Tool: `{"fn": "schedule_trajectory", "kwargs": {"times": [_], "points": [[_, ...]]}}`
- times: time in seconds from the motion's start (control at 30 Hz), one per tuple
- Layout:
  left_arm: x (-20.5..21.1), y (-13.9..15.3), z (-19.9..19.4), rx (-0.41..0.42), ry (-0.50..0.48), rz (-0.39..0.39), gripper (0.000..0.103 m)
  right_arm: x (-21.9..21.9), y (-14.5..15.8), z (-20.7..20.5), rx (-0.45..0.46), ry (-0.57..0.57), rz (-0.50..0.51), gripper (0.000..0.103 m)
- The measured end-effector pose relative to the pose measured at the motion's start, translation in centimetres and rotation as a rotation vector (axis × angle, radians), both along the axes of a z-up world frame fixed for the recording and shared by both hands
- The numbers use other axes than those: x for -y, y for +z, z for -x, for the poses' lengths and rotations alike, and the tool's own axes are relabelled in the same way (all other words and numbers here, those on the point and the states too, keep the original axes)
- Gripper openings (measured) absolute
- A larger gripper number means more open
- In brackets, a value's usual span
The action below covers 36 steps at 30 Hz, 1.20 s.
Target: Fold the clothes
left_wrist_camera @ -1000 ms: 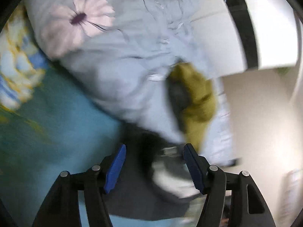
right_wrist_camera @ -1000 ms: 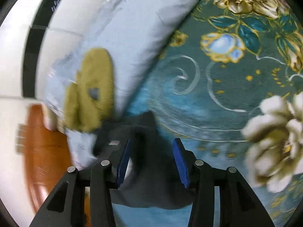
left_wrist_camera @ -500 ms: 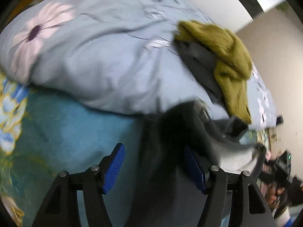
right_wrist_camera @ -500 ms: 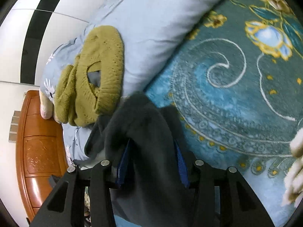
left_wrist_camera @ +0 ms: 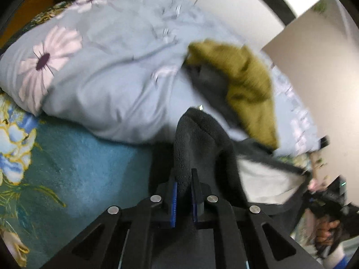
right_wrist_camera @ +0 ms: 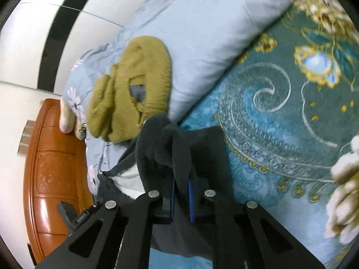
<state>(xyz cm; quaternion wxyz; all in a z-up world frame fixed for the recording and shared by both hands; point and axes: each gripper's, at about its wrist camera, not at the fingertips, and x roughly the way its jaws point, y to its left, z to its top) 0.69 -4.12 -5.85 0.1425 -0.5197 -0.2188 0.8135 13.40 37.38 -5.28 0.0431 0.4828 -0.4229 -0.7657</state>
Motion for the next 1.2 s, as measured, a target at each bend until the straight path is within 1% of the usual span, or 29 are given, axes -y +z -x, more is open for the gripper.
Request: {"fn": "schedule_trajectory", "kwargs": {"times": [0.03,0.13,0.17,0.2,0.27,0.3,0.33,0.4,0.47,0.53,0.6,0.67,0.7,0.73,0.77,0.8,0.87,0.9,0.97,1.03,1.1,1.13,1.17,1.2], "points": [[0.4,0.2,0.0,-0.007,0.015,-0.017,0.010,-0.6,0.8,-0.3,-0.039,-0.009,0.023,0.009],[1.7,0.9,0.0,-0.029,0.060,-0.067,0.010,-2.1,1.5,-0.1,-0.063,-0.070,0.031,0.009],[2.1,1.2,0.1,-0.036,0.074,-0.083,0.010,-2.3,0.5,0.6,-0.020,-0.087,0.026,0.009],[2.2,0.1,0.7,-0.004,0.092,-0.076,0.010,-2.5,-0.4,1.3,0.023,-0.104,0.021,0.009],[1.9,-2.4,1.8,0.092,0.108,-0.044,0.010,-2.1,-2.3,2.3,0.119,-0.087,-0.015,0.009],[1.8,-3.6,2.4,0.141,0.114,-0.027,0.010,-1.8,-2.9,2.8,0.152,-0.070,-0.038,0.009],[1.7,-4.2,2.7,0.161,0.122,-0.020,0.010,-1.6,-3.4,3.1,0.173,-0.062,-0.057,0.009],[1.8,-4.2,3.1,0.161,0.144,-0.041,0.010,-2.0,-3.5,3.1,0.174,-0.097,-0.028,0.009],[1.4,-4.3,3.3,0.169,0.133,-0.035,0.010,-2.3,-3.6,3.1,0.180,-0.114,-0.017,0.009],[1.0,-4.4,3.6,0.178,0.119,-0.026,0.012,-2.1,-3.8,3.1,0.184,-0.095,-0.016,0.009],[0.6,-4.3,3.1,0.189,0.098,-0.007,0.014,-1.8,-3.7,2.9,0.170,-0.068,-0.020,0.013],[0.6,-4.0,2.7,0.199,0.088,-0.029,0.016,-1.5,-3.6,2.7,0.157,-0.040,-0.024,0.014],[0.8,-3.8,2.6,0.205,0.088,-0.045,0.018,-1.5,-3.4,2.5,0.143,-0.029,-0.031,0.014],[1.1,-3.5,2.3,0.208,0.097,-0.065,0.026,-1.5,-3.2,2.2,0.129,-0.017,-0.039,0.020],[1.5,-3.2,2.0,0.208,0.108,-0.082,0.038,-1.7,-3.0,1.6,0.117,-0.021,-0.047,0.031],[1.9,-2.9,1.7,0.205,0.124,-0.099,0.045,-1.8,-2.8,1.0,0.106,-0.026,-0.056,0.035],[3.0,-2.0,0.4,0.189,0.152,-0.133,0.060,-2.4,-2.5,-1.0,0.077,-0.073,-0.038,0.040],[3.4,-1.6,-0.3,0.183,0.161,-0.145,0.064,-2.7,-2.6,-1.8,0.074,-0.099,-0.021,0.041],[4.1,-1.8,-2.2,0.193,0.198,-0.181,0.078,-2.9,-2.8,-3.7,0.071,-0.159,0.024,0.045],[4.7,-2.7,-4.2,0.227,0.235,-0.216,0.079,-2.6,-3.5,-5.8,0.086,-0.222,0.085,0.045],[5.3,-3.5,-6.3,0.260,0.272,-0.250,0.079,-1.6,-3.6,-6.7,0.110,-0.234,0.095,0.047],[5.4,-4.1,-7.3,0.280,0.291,-0.262,0.079,-1.0,-3.6,-7.1,0.122,-0.240,0.101,0.052],[5.4,-4.6,-8.4,0.300,0.311,-0.272,0.079,-0.5,-3.7,-7.6,0.134,-0.245,0.106,0.062],[5.4,-5.2,-9.5,0.320,0.331,-0.282,0.079,0.1,-3.8,-8.0,0.146,-0.251,0.112,0.063]]}}
